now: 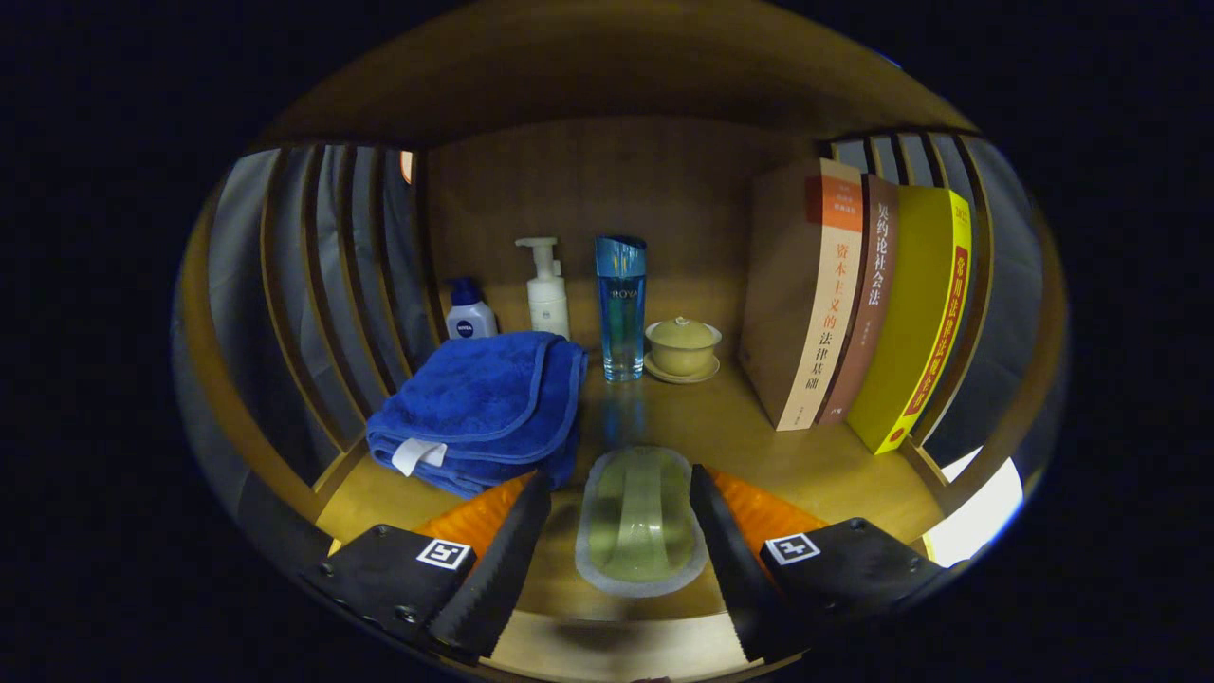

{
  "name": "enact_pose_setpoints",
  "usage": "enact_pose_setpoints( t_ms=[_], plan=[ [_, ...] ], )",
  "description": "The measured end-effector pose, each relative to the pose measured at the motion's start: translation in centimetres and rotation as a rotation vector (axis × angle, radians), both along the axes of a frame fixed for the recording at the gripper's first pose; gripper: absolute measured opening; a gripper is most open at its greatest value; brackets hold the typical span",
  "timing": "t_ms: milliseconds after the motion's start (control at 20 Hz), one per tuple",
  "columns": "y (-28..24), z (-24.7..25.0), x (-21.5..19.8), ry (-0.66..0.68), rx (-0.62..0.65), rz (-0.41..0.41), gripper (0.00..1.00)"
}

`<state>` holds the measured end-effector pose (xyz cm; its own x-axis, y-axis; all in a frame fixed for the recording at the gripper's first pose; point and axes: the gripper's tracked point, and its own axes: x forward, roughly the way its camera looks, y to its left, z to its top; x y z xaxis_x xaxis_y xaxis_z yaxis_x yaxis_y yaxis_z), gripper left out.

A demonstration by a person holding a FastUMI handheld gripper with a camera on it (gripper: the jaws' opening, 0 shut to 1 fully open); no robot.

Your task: Pull open the drawer, take out the items inside it, and place them on the countertop above the cabinet.

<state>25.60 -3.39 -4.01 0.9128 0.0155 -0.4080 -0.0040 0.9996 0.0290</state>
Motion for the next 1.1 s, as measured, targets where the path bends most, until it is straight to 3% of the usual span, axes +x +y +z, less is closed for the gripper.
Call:
enact_pose_setpoints(
  t_ms=[550, 1100],
  plan=[
    [0.7, 5.4, -3.2, -0.122, 0.021, 0.027, 0.97],
    [5.2, 13.4, -12.6, -0.328, 0.002, 0.126, 0.97]
  ],
)
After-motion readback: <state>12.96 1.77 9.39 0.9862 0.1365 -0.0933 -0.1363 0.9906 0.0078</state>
